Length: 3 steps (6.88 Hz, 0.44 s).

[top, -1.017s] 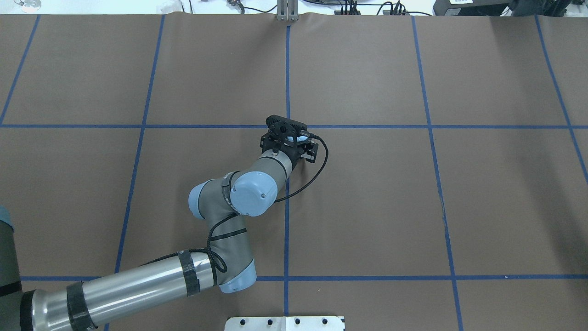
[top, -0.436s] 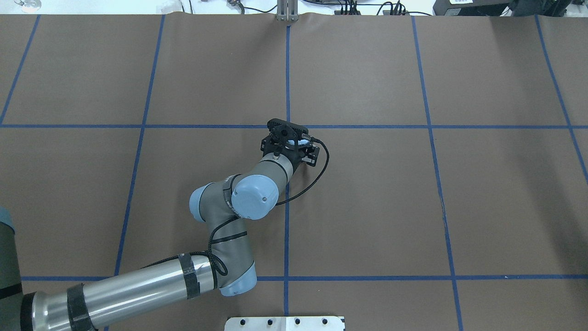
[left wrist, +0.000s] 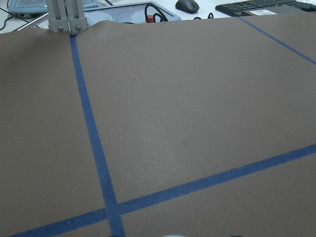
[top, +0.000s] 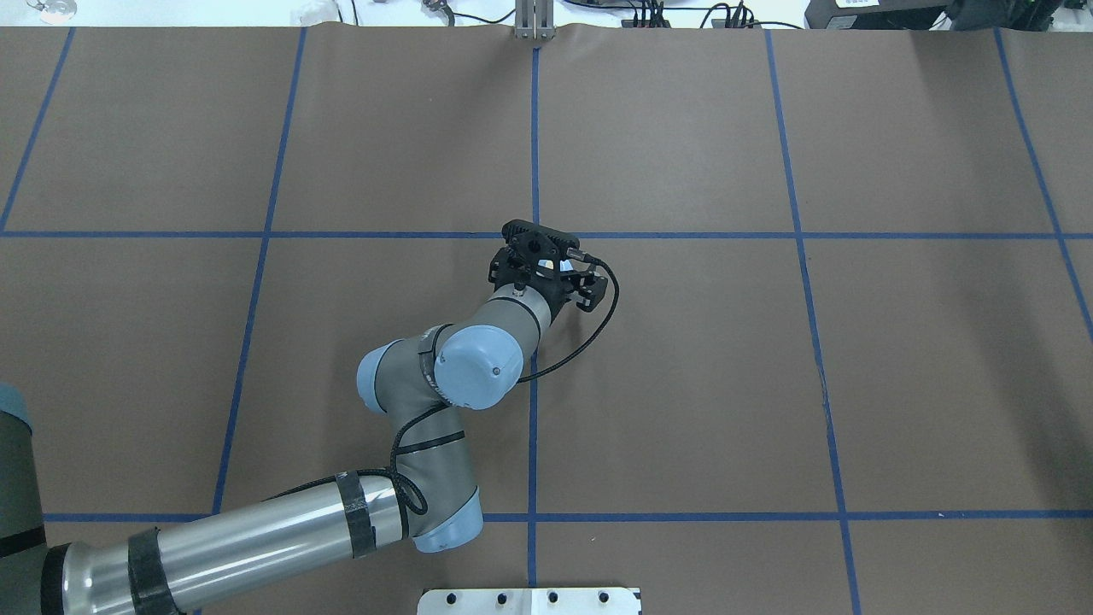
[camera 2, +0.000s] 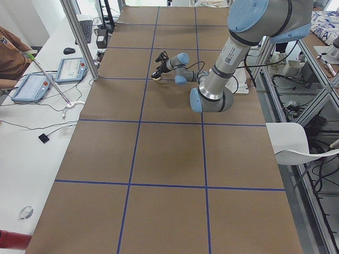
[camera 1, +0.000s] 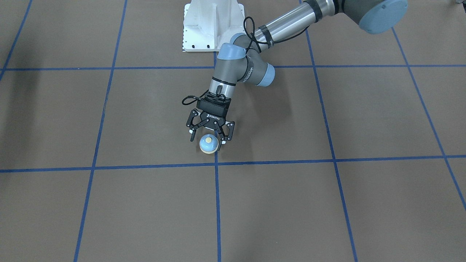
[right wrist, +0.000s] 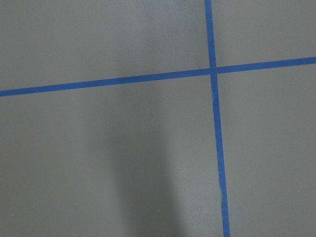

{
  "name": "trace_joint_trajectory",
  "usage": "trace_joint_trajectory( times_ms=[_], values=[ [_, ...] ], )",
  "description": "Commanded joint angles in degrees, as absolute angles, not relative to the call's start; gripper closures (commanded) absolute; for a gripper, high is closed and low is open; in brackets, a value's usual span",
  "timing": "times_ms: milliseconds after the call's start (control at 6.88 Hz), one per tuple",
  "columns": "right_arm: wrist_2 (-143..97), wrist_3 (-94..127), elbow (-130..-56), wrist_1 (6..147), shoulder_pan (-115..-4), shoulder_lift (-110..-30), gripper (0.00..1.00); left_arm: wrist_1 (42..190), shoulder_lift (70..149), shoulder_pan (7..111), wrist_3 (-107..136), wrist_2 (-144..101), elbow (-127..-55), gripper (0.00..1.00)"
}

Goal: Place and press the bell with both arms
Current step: 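Lower the bell onto the table center and open the left gripper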

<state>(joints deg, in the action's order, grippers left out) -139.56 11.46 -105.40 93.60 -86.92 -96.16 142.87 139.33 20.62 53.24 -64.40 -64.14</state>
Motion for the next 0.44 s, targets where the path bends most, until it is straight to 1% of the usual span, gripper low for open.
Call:
trace_joint_trajectory(
  times_ms=[0, 291],
  values=[
    [-139.92, 11.51, -105.04, 93.69, -86.92, -93.45, 0.0, 142.82, 140.19, 22.66, 53.26, -65.21, -65.99, 0.0],
    [-141.59, 11.6, -105.2, 93.08, -86.84, -92.9, 0.0, 139.33, 140.27, 28.01, 53.26, -72.47, -67.14, 0.0]
  ],
)
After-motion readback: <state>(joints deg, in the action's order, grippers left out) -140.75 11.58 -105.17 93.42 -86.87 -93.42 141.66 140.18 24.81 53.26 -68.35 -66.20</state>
